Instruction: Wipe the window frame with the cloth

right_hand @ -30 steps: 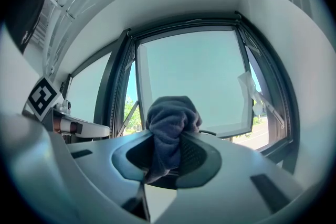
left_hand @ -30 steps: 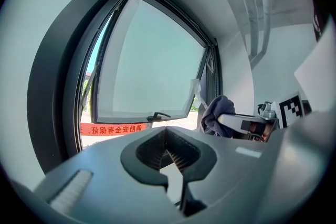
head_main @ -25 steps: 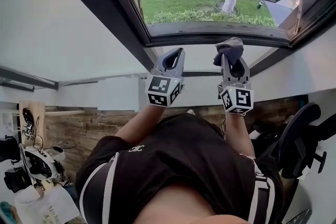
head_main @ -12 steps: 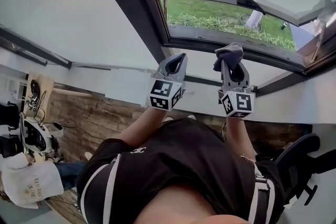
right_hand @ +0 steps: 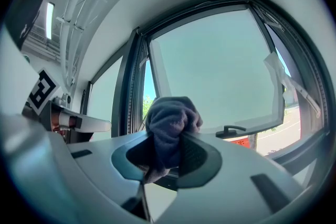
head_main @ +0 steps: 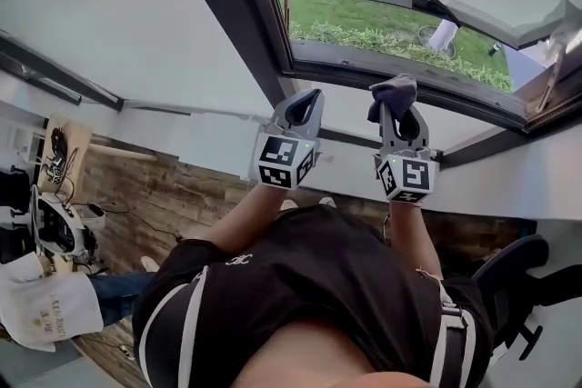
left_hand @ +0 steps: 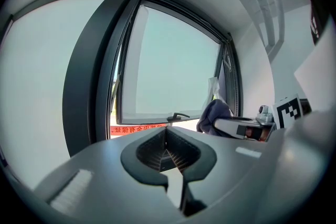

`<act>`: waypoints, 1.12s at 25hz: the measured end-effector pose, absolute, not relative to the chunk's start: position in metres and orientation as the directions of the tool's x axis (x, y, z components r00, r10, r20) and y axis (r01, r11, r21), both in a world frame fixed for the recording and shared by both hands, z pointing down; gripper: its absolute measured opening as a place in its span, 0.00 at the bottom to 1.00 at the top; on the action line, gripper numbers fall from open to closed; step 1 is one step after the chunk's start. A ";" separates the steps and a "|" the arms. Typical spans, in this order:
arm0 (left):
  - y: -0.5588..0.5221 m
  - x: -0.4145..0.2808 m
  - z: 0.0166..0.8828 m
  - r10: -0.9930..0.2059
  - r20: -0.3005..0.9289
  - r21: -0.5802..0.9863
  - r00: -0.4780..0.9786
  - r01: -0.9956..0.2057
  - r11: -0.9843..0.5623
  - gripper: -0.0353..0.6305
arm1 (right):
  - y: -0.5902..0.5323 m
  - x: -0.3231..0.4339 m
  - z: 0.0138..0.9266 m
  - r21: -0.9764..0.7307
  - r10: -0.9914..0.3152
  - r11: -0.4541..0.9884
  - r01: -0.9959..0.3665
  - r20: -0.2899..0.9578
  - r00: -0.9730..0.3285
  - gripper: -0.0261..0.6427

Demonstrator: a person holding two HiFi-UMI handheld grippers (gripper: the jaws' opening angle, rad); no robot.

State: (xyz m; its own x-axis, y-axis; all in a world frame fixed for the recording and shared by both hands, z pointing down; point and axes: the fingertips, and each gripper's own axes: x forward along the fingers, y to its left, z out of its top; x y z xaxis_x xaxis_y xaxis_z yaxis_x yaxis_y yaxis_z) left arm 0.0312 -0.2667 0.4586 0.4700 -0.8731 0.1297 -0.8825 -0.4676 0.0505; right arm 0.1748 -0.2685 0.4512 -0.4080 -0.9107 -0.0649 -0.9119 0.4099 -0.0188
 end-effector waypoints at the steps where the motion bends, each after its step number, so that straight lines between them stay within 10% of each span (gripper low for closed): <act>1: -0.266 0.033 0.458 -0.873 0.128 0.050 0.471 -0.882 -0.468 0.07 | -0.268 0.177 0.451 -0.020 -0.913 0.406 -0.914 -0.062 -0.404 0.20; 28: -0.270 0.031 0.448 -0.886 0.083 0.026 0.457 -0.889 -0.456 0.07 | -0.264 0.187 0.440 -0.043 -0.917 0.393 -0.919 -0.098 -0.387 0.20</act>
